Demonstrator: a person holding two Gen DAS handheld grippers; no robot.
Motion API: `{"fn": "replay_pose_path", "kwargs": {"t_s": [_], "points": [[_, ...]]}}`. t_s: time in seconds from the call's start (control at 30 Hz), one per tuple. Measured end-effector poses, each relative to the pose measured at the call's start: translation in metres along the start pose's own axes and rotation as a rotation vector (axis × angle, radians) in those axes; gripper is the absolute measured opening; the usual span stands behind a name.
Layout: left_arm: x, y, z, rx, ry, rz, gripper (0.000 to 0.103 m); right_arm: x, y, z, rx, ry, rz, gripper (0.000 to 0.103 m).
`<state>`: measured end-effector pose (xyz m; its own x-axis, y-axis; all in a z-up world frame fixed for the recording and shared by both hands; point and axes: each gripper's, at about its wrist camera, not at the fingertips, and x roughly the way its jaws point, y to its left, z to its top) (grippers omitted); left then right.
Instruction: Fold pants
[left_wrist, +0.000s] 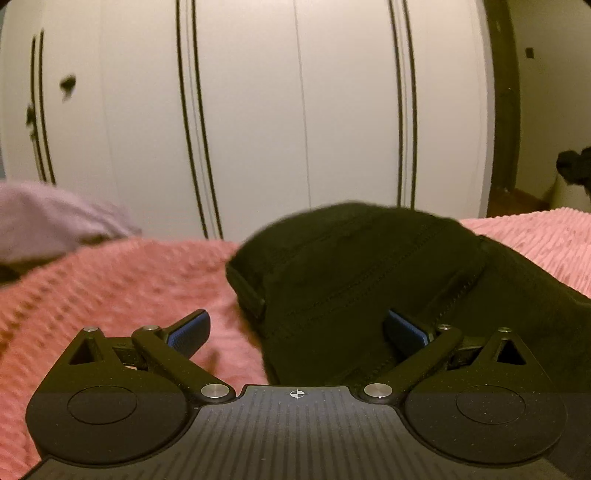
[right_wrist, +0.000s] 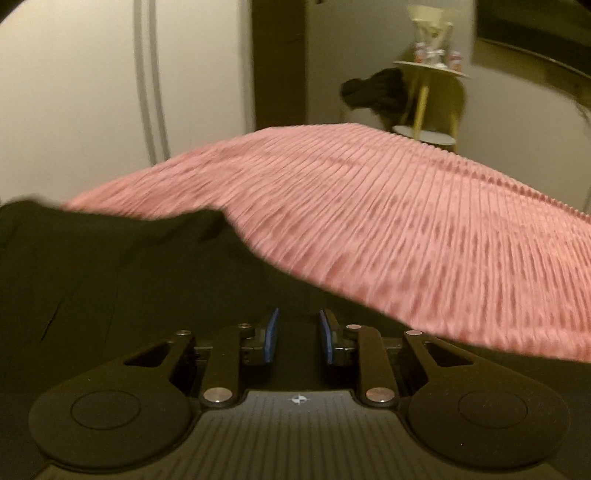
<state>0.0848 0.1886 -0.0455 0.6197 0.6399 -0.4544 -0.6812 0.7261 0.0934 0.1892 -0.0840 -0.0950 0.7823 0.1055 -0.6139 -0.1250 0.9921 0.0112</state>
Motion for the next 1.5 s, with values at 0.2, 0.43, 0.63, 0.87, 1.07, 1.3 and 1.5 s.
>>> {"fn": "replay_pose_path", "kwargs": {"t_s": [0.2, 0.43, 0.63, 0.87, 1.07, 1.3, 1.5], "points": [[-0.052, -0.006, 0.004, 0.063, -0.198, -0.133, 0.103, 0.007, -0.031, 0.014, 0.194, 0.038, 0.04, 0.04], [-0.078, -0.047, 0.0, 0.088, -0.063, -0.594, 0.103, -0.08, -0.101, -0.021, 0.141, 0.106, 0.034, 0.039], [-0.067, -0.122, -0.019, 0.213, 0.151, -0.713, 0.103, -0.099, -0.164, -0.061, 0.049, 0.082, -0.096, 0.041], [-0.07, -0.141, -0.016, 0.18, 0.199, -0.745, 0.103, -0.104, -0.185, -0.063, 0.097, 0.04, -0.307, 0.041], [-0.062, -0.178, -0.032, 0.375, 0.158, -0.666, 0.103, -0.099, -0.214, -0.076, 0.052, -0.016, -0.309, 0.073], [-0.062, -0.179, -0.034, 0.459, 0.148, -0.642, 0.103, -0.124, -0.266, -0.089, 0.186, -0.034, -0.396, 0.079], [-0.081, -0.161, -0.028, 0.475, 0.198, -0.623, 0.103, -0.174, -0.309, -0.114, 0.339, -0.021, -0.528, 0.068]]}}
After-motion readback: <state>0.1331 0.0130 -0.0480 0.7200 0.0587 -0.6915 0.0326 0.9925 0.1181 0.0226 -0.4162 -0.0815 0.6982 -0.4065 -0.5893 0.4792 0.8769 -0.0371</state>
